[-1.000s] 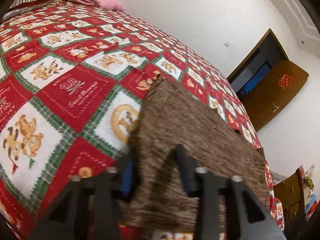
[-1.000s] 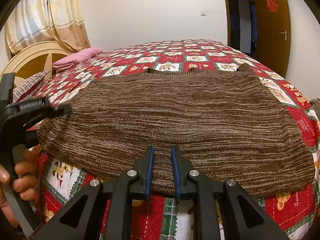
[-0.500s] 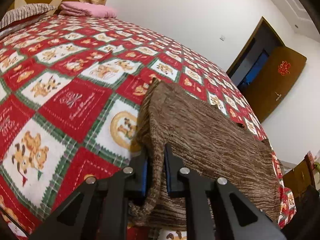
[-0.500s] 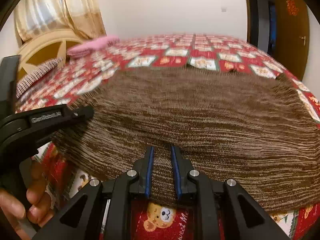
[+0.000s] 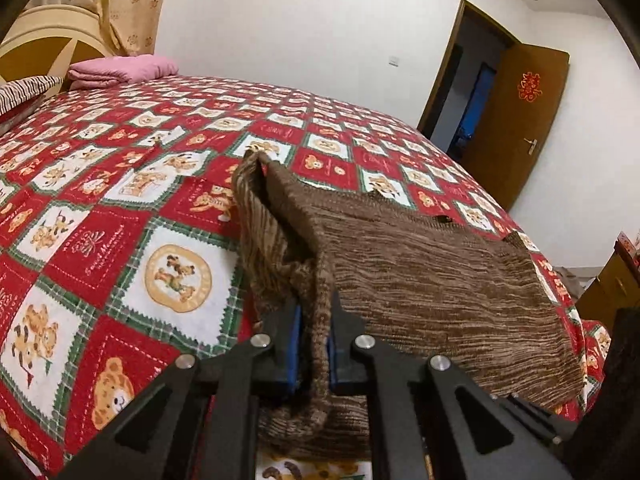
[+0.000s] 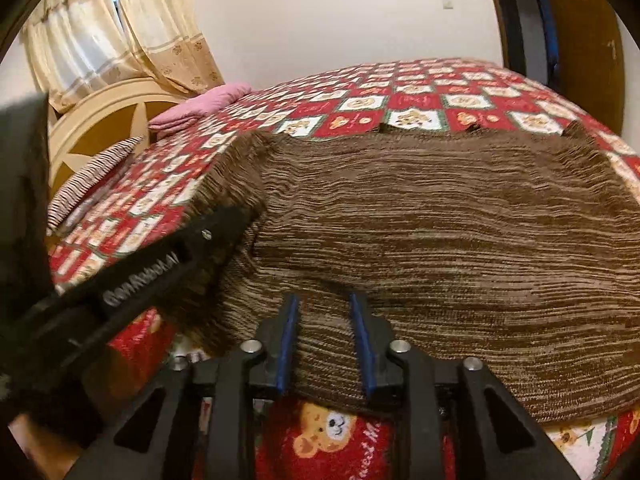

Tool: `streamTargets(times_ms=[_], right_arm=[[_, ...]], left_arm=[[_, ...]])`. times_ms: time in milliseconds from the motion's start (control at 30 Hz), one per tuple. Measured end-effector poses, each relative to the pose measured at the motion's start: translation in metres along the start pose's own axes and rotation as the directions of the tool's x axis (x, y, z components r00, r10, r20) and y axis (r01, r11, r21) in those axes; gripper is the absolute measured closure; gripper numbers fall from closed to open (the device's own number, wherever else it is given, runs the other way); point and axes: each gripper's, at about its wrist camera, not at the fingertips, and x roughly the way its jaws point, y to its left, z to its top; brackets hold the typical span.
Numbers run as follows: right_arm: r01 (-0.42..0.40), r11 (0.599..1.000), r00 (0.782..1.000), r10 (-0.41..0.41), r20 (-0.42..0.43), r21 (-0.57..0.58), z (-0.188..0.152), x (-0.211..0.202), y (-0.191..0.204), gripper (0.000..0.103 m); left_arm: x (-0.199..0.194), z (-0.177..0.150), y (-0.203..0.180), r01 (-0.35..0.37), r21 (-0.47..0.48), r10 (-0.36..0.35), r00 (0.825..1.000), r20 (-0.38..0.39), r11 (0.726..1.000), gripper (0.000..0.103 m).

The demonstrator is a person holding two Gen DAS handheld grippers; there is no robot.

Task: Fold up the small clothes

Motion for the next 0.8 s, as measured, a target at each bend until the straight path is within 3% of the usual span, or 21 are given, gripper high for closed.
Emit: streamTargets(times_ms=[100,167,233,333,467,700,767,800], right_arm=[[-0.058,0.997,0.998,0.058,-0.003,0.041,0.017,-0.009,-0.006,0.069],[-0.094,0.994,0.995,0.093,0.023,0.052,0.040,-0.015,-0.009,0.052],[-0.114,0.993,0.993,0.113,0.024,0.038,0.064,-0.013,-0.006,0.047],[-0.203,0.979,0.977,0.202,-0.063,-0.011,0.105,0.015,0.011,0.047],[-0.262,0.962,0.950,0.243,-0.197,-0.074,0.135,0.063,0.043,0.048],[-0.291,0.942,0.914,0.223,-0.338,-0.167,0.137,0.125,0.077,0.048],[-0.270,0.938,0.919,0.184,-0.348,-0.217,0.135,0.134,0.083,0.050],[-0.253,0.936,0.926,0.162,-0.340,-0.243,0.134,0.134,0.083,0.058]], left_arm=[[-0.001,-0.002,0.001,0.018,-0.011,-0.018,1.000,0.000,1.000,0.092],[0.000,-0.003,0.001,0.025,-0.018,-0.025,1.000,-0.003,1.000,0.092],[0.000,-0.004,0.001,0.031,-0.030,-0.032,0.999,-0.003,0.999,0.092],[0.000,-0.006,0.002,0.038,-0.048,-0.039,0.999,-0.007,0.998,0.092],[0.000,-0.006,0.002,0.047,-0.049,-0.047,0.999,-0.009,0.998,0.092],[0.002,-0.008,-0.001,0.045,-0.025,-0.046,0.999,-0.028,0.999,0.093],[0.003,-0.008,-0.002,0.042,-0.019,-0.042,0.999,-0.034,0.999,0.093],[0.003,-0.008,-0.002,0.041,-0.016,-0.041,0.998,-0.037,0.999,0.093]])
